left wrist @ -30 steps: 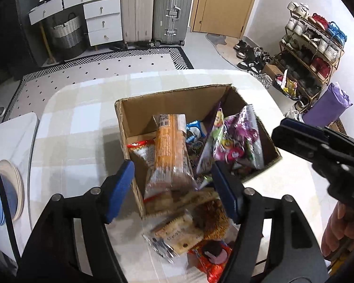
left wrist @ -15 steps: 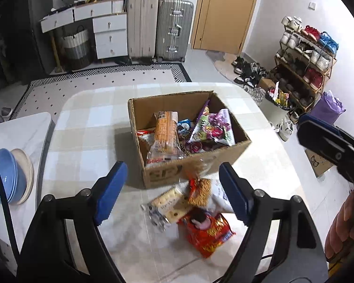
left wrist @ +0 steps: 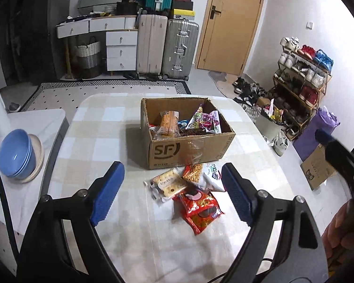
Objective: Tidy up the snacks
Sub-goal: 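Withdraw both grippers from the box back over the remaining snacks, then move both open grippers toward the remaining snack packs, then grasp the white snack bag with the right gripper while the left gripper grasps the red biscuit pack, then lift both held packs and carry them over the cardboard box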
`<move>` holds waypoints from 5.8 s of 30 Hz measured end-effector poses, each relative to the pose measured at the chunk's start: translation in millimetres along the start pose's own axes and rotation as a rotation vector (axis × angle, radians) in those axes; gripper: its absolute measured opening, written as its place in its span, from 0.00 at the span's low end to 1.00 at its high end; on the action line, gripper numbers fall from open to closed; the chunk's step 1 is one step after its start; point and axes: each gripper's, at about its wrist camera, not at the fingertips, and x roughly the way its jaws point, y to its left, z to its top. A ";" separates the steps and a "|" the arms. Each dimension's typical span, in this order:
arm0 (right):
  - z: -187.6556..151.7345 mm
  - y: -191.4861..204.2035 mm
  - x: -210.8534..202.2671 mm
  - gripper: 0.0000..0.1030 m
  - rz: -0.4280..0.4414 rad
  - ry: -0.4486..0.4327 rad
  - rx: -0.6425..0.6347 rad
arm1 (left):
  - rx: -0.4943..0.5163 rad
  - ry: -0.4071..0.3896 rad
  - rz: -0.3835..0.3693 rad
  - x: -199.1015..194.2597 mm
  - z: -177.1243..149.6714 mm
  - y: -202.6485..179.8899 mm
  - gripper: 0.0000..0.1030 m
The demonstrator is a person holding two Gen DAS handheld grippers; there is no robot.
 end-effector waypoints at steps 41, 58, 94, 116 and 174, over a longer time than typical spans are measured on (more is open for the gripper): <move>-108.1 -34.8 5.7 0.95 0.000 0.070 0.170 | -0.081 0.003 0.036 26.1 -125.0 2.8 0.99; -88.0 -79.1 125.1 0.95 -0.028 0.260 0.190 | -0.116 0.097 0.039 103.4 -112.6 12.7 0.99; -101.7 -88.5 255.9 0.78 0.116 0.545 -0.157 | -0.147 0.276 -0.110 228.7 -91.0 -19.7 0.99; -112.8 -105.5 190.9 0.53 0.118 0.400 0.055 | -0.169 0.289 -0.143 221.4 -97.1 -7.4 0.99; -108.7 -31.3 26.8 0.53 0.060 0.114 0.193 | 0.006 0.041 -0.037 16.9 -91.2 -10.1 0.40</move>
